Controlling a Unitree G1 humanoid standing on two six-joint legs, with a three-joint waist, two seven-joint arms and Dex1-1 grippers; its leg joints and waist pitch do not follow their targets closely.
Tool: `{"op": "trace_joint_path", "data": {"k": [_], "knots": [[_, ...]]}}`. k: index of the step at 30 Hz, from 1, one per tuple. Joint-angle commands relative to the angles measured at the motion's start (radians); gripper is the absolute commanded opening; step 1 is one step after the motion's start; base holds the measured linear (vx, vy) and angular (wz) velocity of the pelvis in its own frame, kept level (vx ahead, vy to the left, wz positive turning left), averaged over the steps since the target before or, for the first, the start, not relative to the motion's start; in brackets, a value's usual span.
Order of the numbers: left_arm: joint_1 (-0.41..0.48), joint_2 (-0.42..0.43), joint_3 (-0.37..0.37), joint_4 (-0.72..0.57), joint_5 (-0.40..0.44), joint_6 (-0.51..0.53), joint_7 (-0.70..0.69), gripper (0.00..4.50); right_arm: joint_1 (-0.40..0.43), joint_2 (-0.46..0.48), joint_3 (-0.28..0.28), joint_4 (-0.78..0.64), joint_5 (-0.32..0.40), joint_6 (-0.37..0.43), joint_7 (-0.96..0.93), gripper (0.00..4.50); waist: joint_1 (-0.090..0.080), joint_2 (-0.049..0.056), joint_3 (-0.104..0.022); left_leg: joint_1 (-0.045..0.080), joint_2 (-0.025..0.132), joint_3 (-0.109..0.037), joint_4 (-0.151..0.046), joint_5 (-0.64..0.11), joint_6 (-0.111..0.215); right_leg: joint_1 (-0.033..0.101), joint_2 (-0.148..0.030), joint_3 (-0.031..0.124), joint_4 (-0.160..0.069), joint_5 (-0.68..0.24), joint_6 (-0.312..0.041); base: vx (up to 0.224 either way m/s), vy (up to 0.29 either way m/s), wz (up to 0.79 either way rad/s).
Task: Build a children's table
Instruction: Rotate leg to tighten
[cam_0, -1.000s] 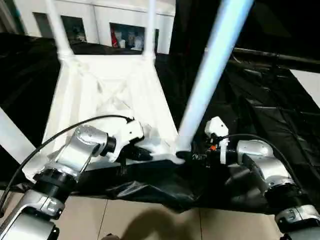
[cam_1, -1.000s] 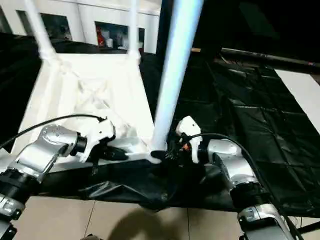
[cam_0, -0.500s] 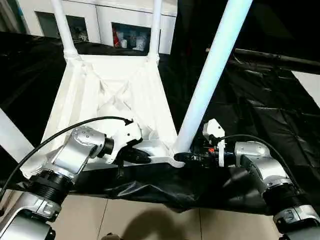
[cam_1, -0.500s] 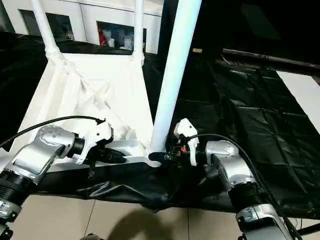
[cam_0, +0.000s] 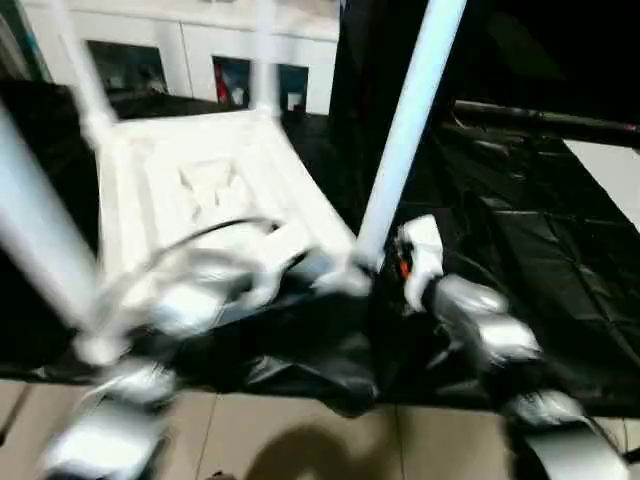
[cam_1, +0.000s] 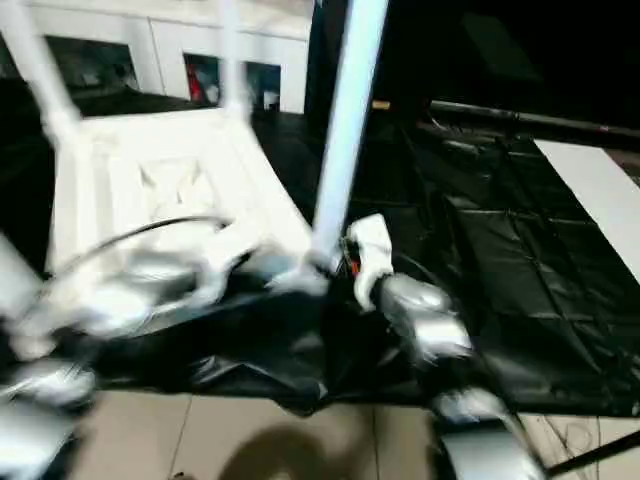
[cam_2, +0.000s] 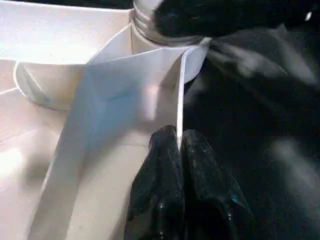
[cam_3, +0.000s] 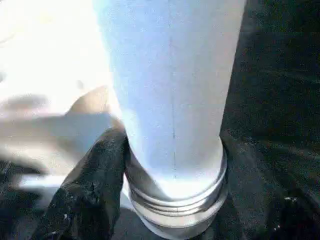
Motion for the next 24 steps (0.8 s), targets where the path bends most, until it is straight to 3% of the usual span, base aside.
{"op": "trace_joint_path", "data": {"k": [1, 4, 6, 7, 8, 9, 10, 11, 13, 14, 15, 16, 18, 20, 21, 23, 24], "knots": [[-0.017, -0.026, 0.050, 0.067, -0.009, -0.013, 0.132, 0.00, -0.002, 0.019, -0.001, 0.066, -0.019, 0.022, -0.090, 2.56, -0.001, 0.014, -0.052, 0.010, 0.019, -0.005, -0.066, -0.247, -0.026, 0.031, -0.076, 0.050, -0.107, -0.359, -0.134, 0.000, 0.000, 0.00], [-0.032, -0.040, 0.030, 0.102, 0.017, -0.028, 0.139, 0.00, -0.057, 0.072, 0.001, 0.109, -0.033, -0.004, -0.121, 2.56, -0.001, 0.019, -0.058, 0.001, 0.017, -0.004, -0.065, -0.208, -0.009, 0.040, -0.074, 0.050, -0.094, -0.237, -0.162, 0.000, 0.000, 0.00], [-0.031, -0.037, 0.024, 0.104, 0.023, -0.039, 0.119, 0.00, -0.072, 0.089, -0.001, 0.110, -0.030, -0.024, -0.096, 2.56, -0.002, 0.019, -0.059, -0.002, 0.016, -0.002, -0.063, -0.188, 0.007, 0.044, -0.073, 0.050, -0.092, -0.203, -0.170, 0.000, 0.000, 0.00], [-0.032, -0.038, 0.026, 0.108, 0.026, -0.043, 0.115, 0.00, -0.076, 0.094, -0.003, 0.114, -0.031, -0.036, -0.087, 2.56, 0.000, 0.013, -0.060, -0.003, 0.017, -0.002, -0.063, -0.181, 0.012, 0.046, -0.074, 0.050, -0.091, -0.192, -0.173, 0.000, 0.000, 0.00], [-0.031, -0.032, 0.027, 0.110, 0.026, -0.049, 0.103, 0.00, -0.079, 0.099, -0.003, 0.110, -0.027, -0.059, -0.050, 2.56, 0.002, 0.008, -0.058, -0.005, 0.017, -0.001, -0.064, -0.173, 0.019, 0.046, -0.074, 0.049, -0.090, -0.188, -0.175, 0.000, 0.000, 0.00], [-0.031, -0.027, 0.028, 0.112, 0.025, -0.053, 0.094, 0.00, -0.081, 0.101, -0.003, 0.107, -0.024, -0.074, -0.024, 3.10, 0.004, 0.014, -0.058, -0.003, 0.018, -0.001, -0.064, -0.175, 0.023, 0.045, -0.076, 0.048, -0.090, -0.196, -0.177, 0.000, 0.000, 0.00], [-0.024, -0.018, 0.027, 0.101, 0.021, -0.062, 0.074, 0.00, -0.079, 0.096, 0.004, 0.100, -0.029, -0.086, -0.009, 3.24, 0.004, 0.010, -0.057, -0.002, 0.019, -0.001, -0.065, -0.177, 0.025, 0.044, -0.076, 0.049, -0.091, -0.199, -0.177, 0.000, 0.000, 0.00], [-0.017, -0.009, 0.030, 0.088, 0.015, -0.061, 0.057, 0.00, -0.075, 0.088, 0.011, 0.090, -0.030, -0.094, 0.016, 3.24, 0.004, 0.012, -0.056, -0.004, 0.019, -0.001, -0.066, -0.181, 0.027, 0.045, -0.077, 0.048, -0.092, -0.210, -0.179, 0.000, 0.000, 0.00], [0.000, 0.015, 0.026, 0.061, 0.001, -0.072, 0.011, 0.00, -0.066, 0.067, 0.013, 0.070, -0.017, -0.102, 0.069, 3.42, 0.000, 0.004, -0.054, -0.007, 0.019, -0.003, -0.068, -0.195, 0.032, 0.047, -0.078, 0.046, -0.094, -0.246, -0.172, 0.000, 0.000, 0.00], [0.000, 0.015, 0.026, 0.061, 0.001, -0.072, 0.011, 0.00, -0.066, 0.067, 0.013, 0.070, -0.017, -0.102, 0.069, 3.53, 0.000, 0.006, -0.053, -0.009, 0.019, -0.004, -0.069, -0.198, 0.033, 0.048, -0.079, 0.045, -0.095, -0.263, -0.166, 0.000, 0.000, 0.00], [0.012, 0.032, 0.023, 0.041, -0.008, -0.073, -0.019, 0.00, -0.059, 0.045, 0.007, 0.051, -0.001, -0.099, 0.116, 3.61, -0.003, -0.005, -0.053, -0.010, 0.020, -0.003, -0.069, -0.197, 0.034, 0.045, -0.080, 0.045, -0.100, -0.296, -0.155, 0.000, 0.000, 0.00], [0.033, 0.058, 0.024, -0.008, -0.032, -0.066, -0.085, 0.00, -0.041, 0.006, 0.012, 0.011, 0.012, -0.084, 0.196, 3.65, 0.003, 0.002, -0.057, -0.007, 0.022, -0.003, -0.066, -0.176, 0.038, 0.046, -0.082, 0.047, -0.096, -0.279, -0.155, 0.000, 0.000, 0.00], [0.040, 0.064, 0.027, -0.026, -0.041, -0.057, -0.104, 0.00, -0.034, -0.007, 0.015, -0.001, 0.015, -0.079, 0.224, 3.68, 0.002, -0.004, -0.058, -0.014, 0.023, -0.002, -0.064, -0.125, 0.057, 0.049, -0.079, 0.048, -0.084, -0.182, -0.172, 0.000, 0.000, 0.00], [0.064, 0.106, 0.012, -0.086, -0.050, -0.058, -0.179, 0.00, -0.002, -0.077, 0.056, -0.042, -0.019, -0.082, 0.323, 3.85, 0.002, -0.003, -0.060, -0.013, 0.025, 0.000, -0.062, -0.101, 0.070, 0.046, -0.077, 0.046, -0.080, -0.137, -0.189, 0.000, 0.000, 0.00], [0.083, 0.139, -0.009, -0.125, -0.052, -0.075, -0.244, 0.00, 0.023, -0.127, 0.080, -0.070, -0.038, -0.090, 0.391, 3.85, 0.005, -0.002, -0.060, -0.013, 0.026, 0.003, -0.058, -0.070, 0.085, 0.046, -0.076, 0.047, -0.072, -0.073, -0.210, 0.000, 0.000, 0.00], [0.100, 0.166, -0.026, -0.159, -0.059, -0.091, -0.306, 0.00, 0.042, -0.161, 0.088, -0.094, -0.040, -0.096, 0.447, 4.13, 0.008, -0.002, -0.058, -0.014, 0.024, 0.004, -0.058, -0.077, 0.088, 0.046, -0.075, 0.047, -0.072, -0.066, -0.214, 0.000, 0.000, 0.00], [0.109, 0.179, -0.033, -0.177, -0.064, -0.086, -0.333, 0.00, 0.050, -0.175, 0.088, -0.107, -0.034, -0.092, 0.477, 4.13, 0.010, 0.002, -0.060, -0.009, 0.026, 0.005, -0.057, -0.090, 0.087, 0.045, -0.076, 0.049, -0.071, -0.060, -0.221, 0.000, 0.000, 0.00]]}}
